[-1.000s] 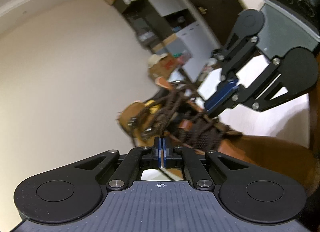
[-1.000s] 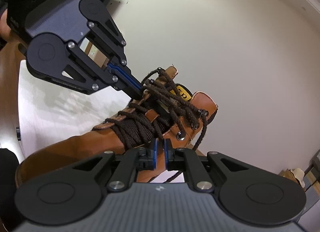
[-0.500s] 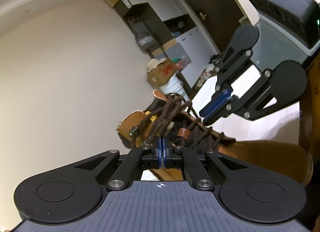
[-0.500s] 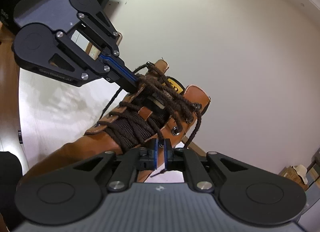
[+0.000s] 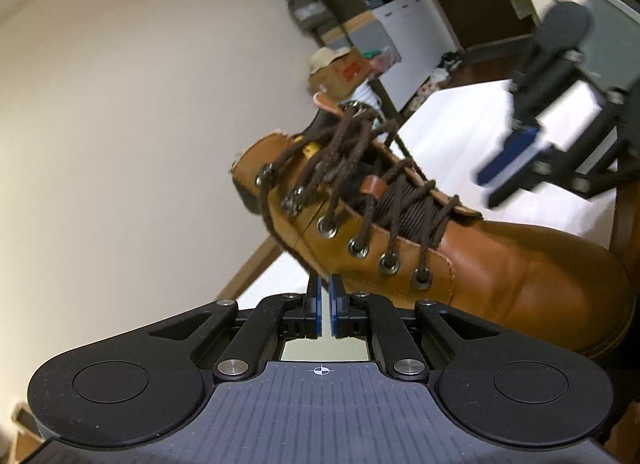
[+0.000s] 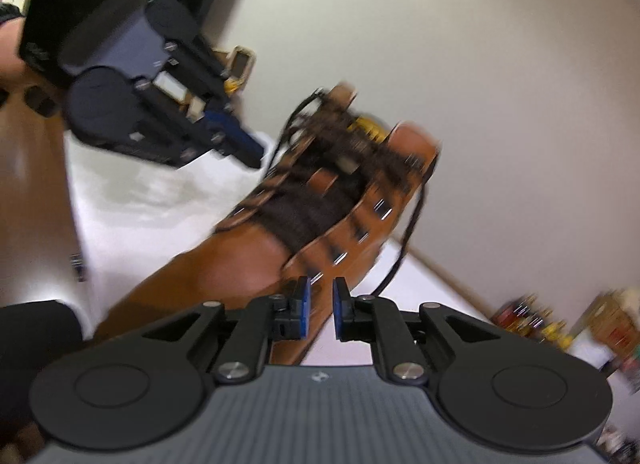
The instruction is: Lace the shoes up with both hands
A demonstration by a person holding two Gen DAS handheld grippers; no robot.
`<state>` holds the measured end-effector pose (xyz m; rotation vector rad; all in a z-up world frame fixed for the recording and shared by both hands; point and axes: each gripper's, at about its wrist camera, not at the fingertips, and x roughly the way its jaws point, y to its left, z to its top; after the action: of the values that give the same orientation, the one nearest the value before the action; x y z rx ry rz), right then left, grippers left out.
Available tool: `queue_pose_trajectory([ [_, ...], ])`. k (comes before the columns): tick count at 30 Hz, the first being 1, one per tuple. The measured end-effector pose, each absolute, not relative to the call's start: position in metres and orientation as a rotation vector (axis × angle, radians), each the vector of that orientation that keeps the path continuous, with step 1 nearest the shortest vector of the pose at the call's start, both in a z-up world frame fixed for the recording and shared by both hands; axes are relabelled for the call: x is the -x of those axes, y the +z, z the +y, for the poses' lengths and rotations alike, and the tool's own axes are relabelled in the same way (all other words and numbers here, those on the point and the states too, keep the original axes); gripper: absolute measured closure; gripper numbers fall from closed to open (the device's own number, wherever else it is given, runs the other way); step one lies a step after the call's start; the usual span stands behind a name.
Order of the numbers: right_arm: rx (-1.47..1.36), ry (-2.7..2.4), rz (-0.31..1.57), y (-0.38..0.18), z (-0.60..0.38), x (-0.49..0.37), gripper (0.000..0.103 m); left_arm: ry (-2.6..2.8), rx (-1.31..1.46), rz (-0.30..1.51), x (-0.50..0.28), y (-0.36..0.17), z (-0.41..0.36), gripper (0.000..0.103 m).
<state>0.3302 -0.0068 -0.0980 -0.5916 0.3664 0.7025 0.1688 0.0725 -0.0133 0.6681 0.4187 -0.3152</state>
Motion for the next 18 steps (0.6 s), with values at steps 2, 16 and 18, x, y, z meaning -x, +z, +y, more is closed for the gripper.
queue_pose_trajectory([
  [2,0.552,0.728,0.429,-0.104,-0.015,-0.327,0.091,-0.305,-0.653,0.436,-0.172,-0.015,0.076,0.097],
  [16,0.293,0.855,0.652,-0.115,-0.049,-0.299,0.094,-0.265,-0.593,0.459,-0.181,-0.018,0.088,0.097],
  [18,0.27,0.85,0.653,-0.114,-0.048,-0.299,0.094,-0.258,-0.587,0.452,-0.179,-0.017,0.09,0.097],
])
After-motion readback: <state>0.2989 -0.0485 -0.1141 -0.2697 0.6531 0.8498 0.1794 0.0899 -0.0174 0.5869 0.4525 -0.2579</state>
